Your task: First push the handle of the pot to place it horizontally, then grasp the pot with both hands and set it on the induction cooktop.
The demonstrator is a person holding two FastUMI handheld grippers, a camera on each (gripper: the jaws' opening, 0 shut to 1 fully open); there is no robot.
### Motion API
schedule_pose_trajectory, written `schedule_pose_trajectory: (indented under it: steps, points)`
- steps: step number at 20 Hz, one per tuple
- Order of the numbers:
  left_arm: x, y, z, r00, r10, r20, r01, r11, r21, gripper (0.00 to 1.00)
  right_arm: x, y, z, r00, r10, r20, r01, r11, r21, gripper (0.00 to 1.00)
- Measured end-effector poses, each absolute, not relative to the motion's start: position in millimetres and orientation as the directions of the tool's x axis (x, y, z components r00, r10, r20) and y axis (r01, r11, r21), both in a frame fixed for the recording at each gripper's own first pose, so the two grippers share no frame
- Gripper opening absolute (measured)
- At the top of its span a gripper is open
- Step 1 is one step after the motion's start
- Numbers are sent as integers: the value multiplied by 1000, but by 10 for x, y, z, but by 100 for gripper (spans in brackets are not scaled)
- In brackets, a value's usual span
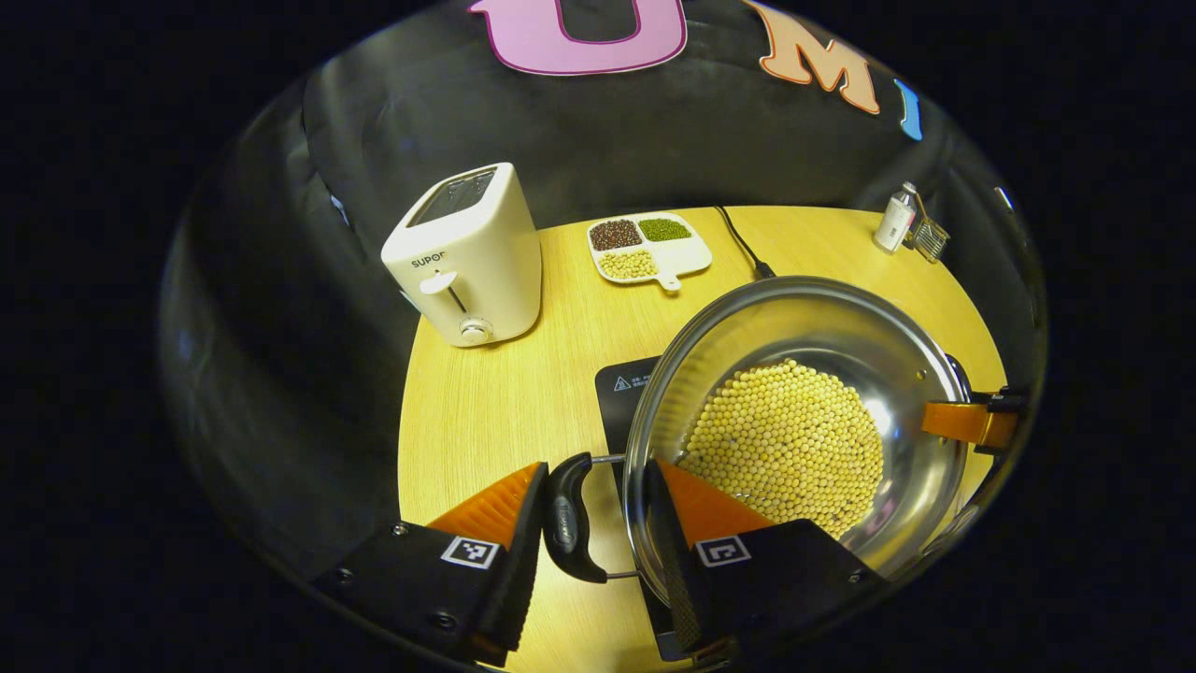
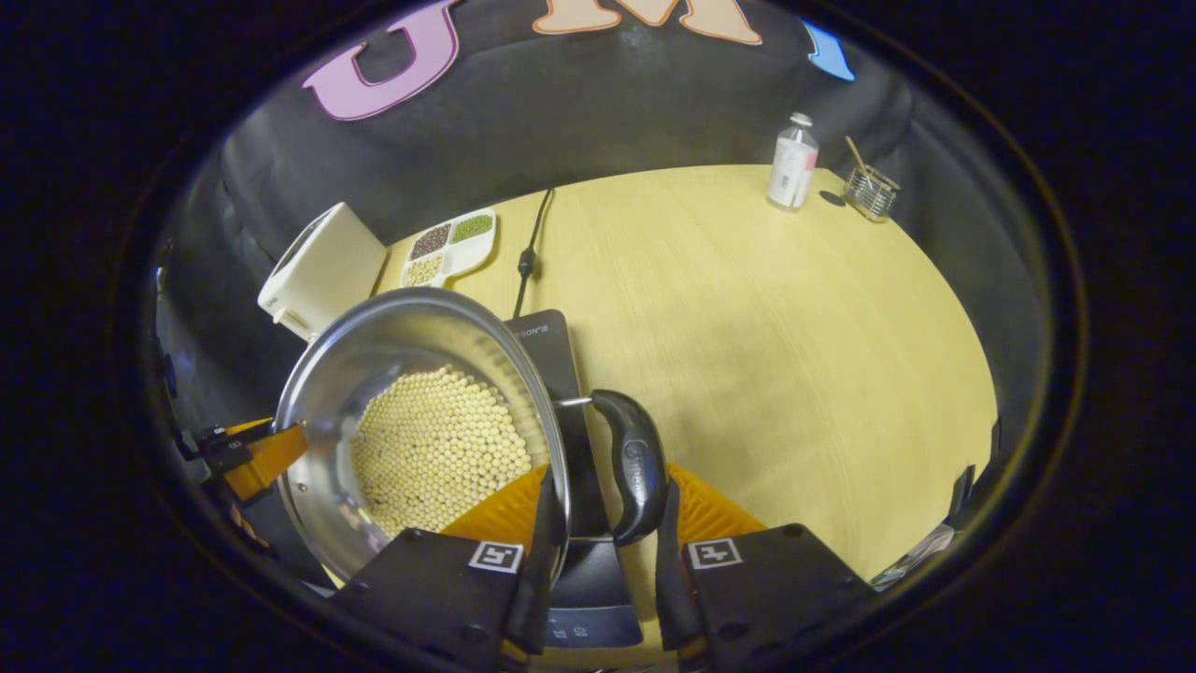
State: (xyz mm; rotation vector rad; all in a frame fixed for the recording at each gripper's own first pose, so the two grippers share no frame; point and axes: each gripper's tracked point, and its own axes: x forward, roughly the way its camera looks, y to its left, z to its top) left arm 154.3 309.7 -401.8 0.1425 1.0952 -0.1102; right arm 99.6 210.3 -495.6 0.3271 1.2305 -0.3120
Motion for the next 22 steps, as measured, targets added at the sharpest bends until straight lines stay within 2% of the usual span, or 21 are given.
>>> schedule_pose_trajectory:
  steps: [1,3,4,7,8,9,10,11,12,21,22]
  points:
    - [1545,3092,-4024,459,-13,-889,158,985,67,63,1014,2091,-4935,305,-55,-951,403,912,77,43]
    - [1539,3107,-4038,464,-6,-886,176,981,85,65,1019,2084,-4925,305,-49,-951,401,913,82,43]
    - [1512,3105,-4036,454,-11,-891,198,976,89,67,1026,2082,-4923,306,-45,-951,401,912,85,49]
    - [1579,3114,-3946,496,-12,-868,205,973,104,71,1038,2063,-4919,313,-45,-949,396,914,87,52]
    - [1620,3133,-3887,519,0,-855,204,971,124,72,1060,2048,-4911,319,-44,-947,402,911,93,47]
    - [1657,3141,-3805,542,8,-840,204,969,140,73,1071,2052,-4859,328,-38,-944,414,904,107,54]
    - [1683,3149,-3754,554,26,-832,200,966,163,75,1126,2021,-4829,347,-37,-937,426,896,122,55]
    - [1698,3131,-3715,563,33,-826,200,964,176,78,1171,1995,-4770,364,-32,-931,437,888,141,70]
    - [1702,3099,-3657,578,37,-815,196,963,183,84,1196,1962,-4715,376,-23,-926,445,881,159,60]
    - [1726,2628,-2975,740,35,-672,142,968,208,84,1122,1458,-4323,480,-55,-876,408,897,168,66]
    - [1690,2516,-2909,745,30,-666,138,970,198,83,1119,1395,-4262,499,-47,-865,397,900,180,63]
